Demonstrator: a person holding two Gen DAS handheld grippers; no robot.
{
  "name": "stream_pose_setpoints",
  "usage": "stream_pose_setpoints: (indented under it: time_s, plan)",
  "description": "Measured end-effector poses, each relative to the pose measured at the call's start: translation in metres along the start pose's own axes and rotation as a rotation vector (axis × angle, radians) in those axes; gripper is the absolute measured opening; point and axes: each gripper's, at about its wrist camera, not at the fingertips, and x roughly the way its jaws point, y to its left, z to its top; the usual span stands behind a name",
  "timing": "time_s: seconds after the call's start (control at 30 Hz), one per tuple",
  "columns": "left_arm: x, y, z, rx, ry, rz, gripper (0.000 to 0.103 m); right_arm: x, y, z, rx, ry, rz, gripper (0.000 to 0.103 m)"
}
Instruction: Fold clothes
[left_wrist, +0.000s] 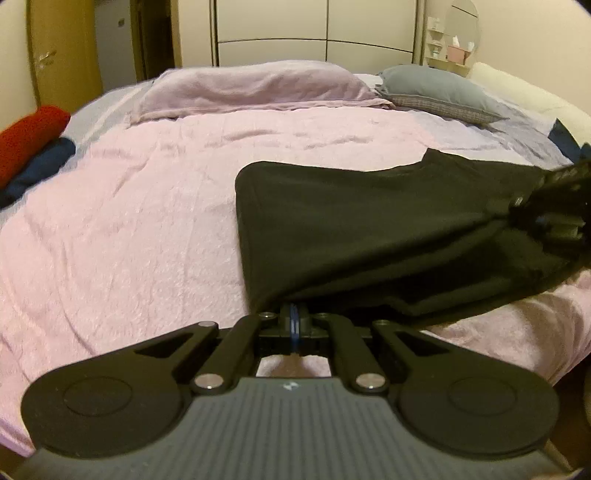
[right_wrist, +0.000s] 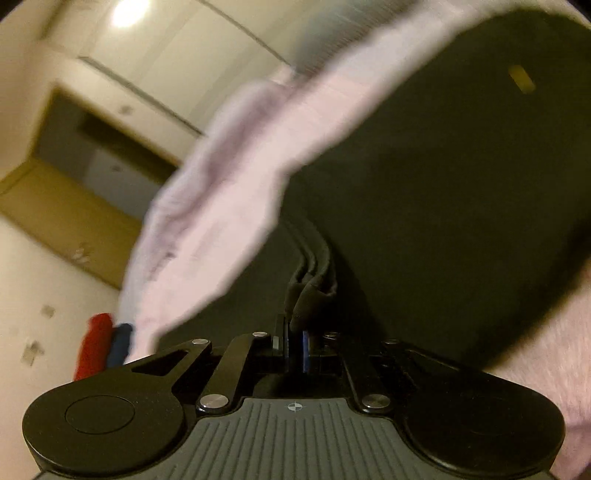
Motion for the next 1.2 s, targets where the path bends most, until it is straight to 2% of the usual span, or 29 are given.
stream_pose_setpoints:
  time_s: [0.13,0.2,0.33,0.43,0.53,0.6,0.67,0.77,0.83,0.9,0.93,1.03,1.2]
  plan:
    - [-0.002,0.007,-0.002,-0.027,0.021,-0.017,0.003,0.005,-0.003,-0.013,-0.017,0.042,-0.046,0.005]
    - [-0.004,0.007,0.0,-0.008,0.032,-0.022,0.003,0.014,-0.016,-0.015,0.042,0.071,-0.057,0.005]
    - [-0.024,0.024,0.014,-0.029,0.065,-0.158,0.005,0.014,-0.015,-0.016,0.011,0.056,-0.06,0.005]
    - [-0.042,0.04,0.027,-0.058,0.022,-0.247,0.005,0.008,0.003,-0.018,-0.103,0.002,-0.059,0.005]
    - [-0.039,0.047,0.038,-0.089,-0.051,-0.288,0.005,0.007,0.005,-0.023,-0.12,0.011,-0.066,0.005]
    - [-0.02,0.045,0.041,-0.084,-0.059,-0.281,0.005,0.0,0.006,-0.027,-0.15,-0.003,-0.054,0.005]
    - [0.008,0.042,0.038,-0.078,-0.003,-0.266,0.005,-0.007,0.007,-0.028,-0.192,-0.024,-0.041,0.005]
    - [0.031,0.034,0.028,-0.052,0.045,-0.233,0.004,0.009,-0.015,-0.027,-0.131,0.058,-0.109,0.005]
    - [0.035,0.031,0.026,-0.031,0.055,-0.224,0.004,0.007,-0.014,-0.027,-0.132,0.074,-0.125,0.006]
    - [0.034,0.033,0.026,-0.023,0.057,-0.231,0.004,0.0,0.001,-0.024,-0.195,0.09,-0.174,0.027]
    - [0.035,0.034,0.027,-0.022,0.061,-0.236,0.004,-0.007,0.01,-0.023,-0.24,0.06,-0.212,0.035]
    - [0.038,0.035,0.03,-0.01,0.069,-0.241,0.004,-0.028,0.036,-0.018,-0.382,-0.1,-0.294,0.035]
    - [0.04,0.033,0.03,0.007,0.071,-0.232,0.005,0.0,0.04,-0.023,-0.499,-0.071,-0.21,0.035]
